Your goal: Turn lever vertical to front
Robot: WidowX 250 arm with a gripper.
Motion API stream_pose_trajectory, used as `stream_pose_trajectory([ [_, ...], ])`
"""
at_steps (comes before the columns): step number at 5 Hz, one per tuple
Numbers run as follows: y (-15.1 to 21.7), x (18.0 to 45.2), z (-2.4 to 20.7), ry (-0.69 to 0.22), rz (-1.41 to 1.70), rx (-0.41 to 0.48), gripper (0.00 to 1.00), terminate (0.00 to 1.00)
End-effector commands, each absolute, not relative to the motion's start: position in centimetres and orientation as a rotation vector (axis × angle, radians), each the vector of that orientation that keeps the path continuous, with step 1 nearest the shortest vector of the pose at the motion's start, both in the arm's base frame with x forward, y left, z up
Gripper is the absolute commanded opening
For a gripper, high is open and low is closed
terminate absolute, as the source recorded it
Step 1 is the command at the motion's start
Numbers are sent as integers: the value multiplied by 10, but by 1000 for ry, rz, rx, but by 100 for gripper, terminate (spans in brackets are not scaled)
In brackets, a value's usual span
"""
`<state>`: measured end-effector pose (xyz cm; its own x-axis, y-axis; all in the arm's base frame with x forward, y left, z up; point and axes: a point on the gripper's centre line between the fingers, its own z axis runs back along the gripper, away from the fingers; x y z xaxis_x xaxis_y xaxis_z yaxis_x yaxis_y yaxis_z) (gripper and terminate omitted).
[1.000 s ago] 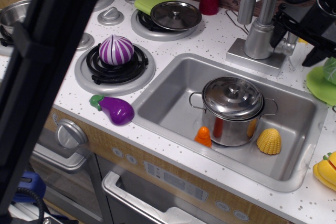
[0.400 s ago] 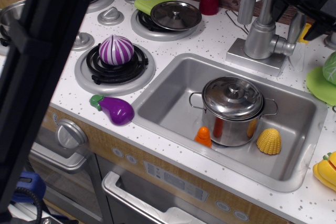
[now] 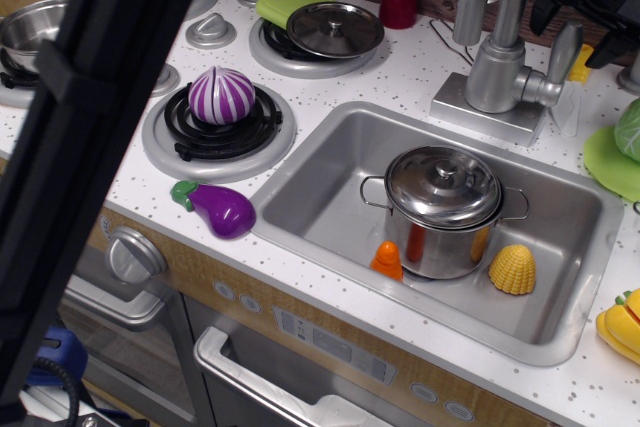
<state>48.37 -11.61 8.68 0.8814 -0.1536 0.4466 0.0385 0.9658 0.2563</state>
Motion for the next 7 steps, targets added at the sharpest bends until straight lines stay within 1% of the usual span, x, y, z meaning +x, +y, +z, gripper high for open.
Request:
stream_pose_trajectory([
  [1, -115, 487, 108, -544, -52, 220, 0, 0],
  [2, -120, 477, 106, -529, -29, 219, 0, 0],
  [4, -128, 447, 96, -431, 33, 165, 0, 0],
  [5, -127, 443, 87, -402, 48, 128, 0, 0],
  [6, -129, 439, 73, -389, 55, 106, 0, 0],
  [7, -130, 439, 69, -396, 60, 111, 0, 0],
])
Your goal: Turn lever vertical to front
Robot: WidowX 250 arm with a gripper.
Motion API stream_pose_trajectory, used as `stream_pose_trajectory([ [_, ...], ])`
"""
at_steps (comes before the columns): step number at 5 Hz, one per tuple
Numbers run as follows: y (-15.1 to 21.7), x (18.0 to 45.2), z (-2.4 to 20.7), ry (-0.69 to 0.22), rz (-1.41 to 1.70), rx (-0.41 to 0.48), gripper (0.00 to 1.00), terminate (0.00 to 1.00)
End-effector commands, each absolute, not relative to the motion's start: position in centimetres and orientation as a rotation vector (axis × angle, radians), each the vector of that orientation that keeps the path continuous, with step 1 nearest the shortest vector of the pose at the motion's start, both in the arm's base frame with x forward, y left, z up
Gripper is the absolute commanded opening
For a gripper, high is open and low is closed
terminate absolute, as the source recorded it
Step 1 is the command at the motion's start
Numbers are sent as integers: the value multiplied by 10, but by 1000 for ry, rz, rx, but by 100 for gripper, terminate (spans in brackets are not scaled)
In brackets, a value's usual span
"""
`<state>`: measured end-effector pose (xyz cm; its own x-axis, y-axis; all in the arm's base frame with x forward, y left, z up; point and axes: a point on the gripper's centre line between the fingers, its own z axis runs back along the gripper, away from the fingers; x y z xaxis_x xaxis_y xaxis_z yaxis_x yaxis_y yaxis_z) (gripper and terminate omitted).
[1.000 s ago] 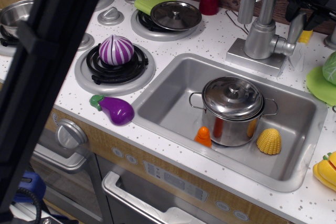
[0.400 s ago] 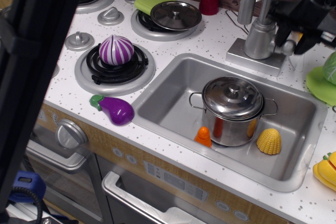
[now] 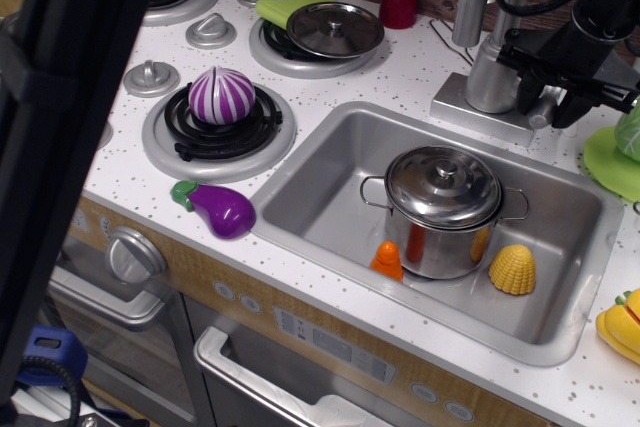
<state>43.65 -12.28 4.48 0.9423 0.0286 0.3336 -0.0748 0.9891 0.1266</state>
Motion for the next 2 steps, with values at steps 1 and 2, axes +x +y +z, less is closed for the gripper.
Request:
stream_pose_trajectory([
  [1, -132, 439, 60, -410, 65, 102, 0, 0],
  [2, -130, 440, 64, -395, 42, 110, 100, 0],
])
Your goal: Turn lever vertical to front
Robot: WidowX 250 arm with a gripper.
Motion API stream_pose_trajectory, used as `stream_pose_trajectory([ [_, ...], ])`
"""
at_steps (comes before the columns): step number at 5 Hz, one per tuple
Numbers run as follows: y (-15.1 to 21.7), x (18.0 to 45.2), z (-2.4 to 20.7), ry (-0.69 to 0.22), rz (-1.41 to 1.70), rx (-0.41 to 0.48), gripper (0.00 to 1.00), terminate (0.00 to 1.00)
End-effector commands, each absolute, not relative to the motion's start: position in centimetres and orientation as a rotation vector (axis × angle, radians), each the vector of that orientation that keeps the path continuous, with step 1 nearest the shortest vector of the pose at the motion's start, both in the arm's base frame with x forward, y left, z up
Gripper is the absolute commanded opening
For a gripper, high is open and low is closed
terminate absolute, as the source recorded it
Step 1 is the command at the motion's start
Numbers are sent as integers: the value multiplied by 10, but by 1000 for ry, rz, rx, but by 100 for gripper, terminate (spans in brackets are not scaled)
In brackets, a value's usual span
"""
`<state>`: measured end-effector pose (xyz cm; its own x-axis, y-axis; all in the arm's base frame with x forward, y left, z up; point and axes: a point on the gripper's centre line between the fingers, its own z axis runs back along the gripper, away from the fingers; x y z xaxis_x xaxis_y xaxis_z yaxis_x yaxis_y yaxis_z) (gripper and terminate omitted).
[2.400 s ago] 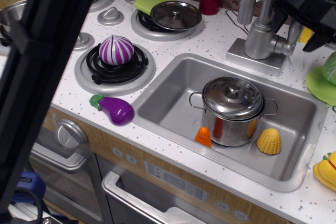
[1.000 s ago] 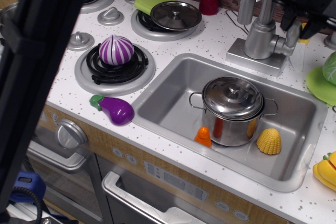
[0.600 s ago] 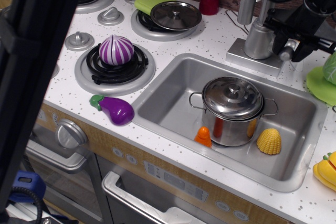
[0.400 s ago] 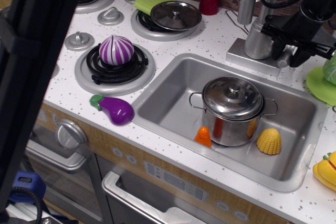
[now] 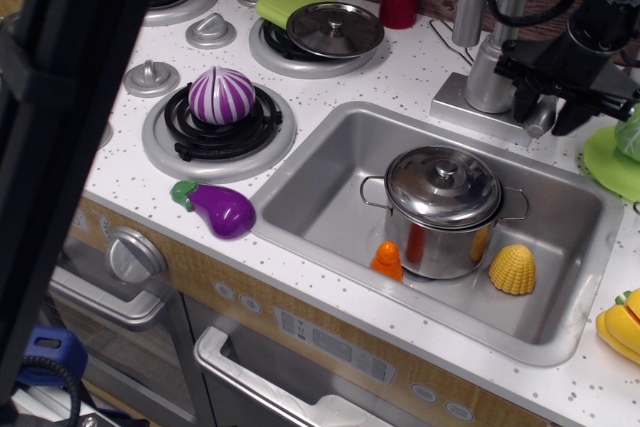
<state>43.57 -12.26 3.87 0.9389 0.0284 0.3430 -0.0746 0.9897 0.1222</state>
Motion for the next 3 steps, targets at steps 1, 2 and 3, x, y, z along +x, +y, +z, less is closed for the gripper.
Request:
stream_pose_trajectory([
  [1, -122, 439, 81, -283, 4, 69, 100, 0],
  [2, -120, 428, 95, -223, -12, 91, 100, 0],
  [3, -121, 417, 105, -196, -2, 94, 100, 100],
])
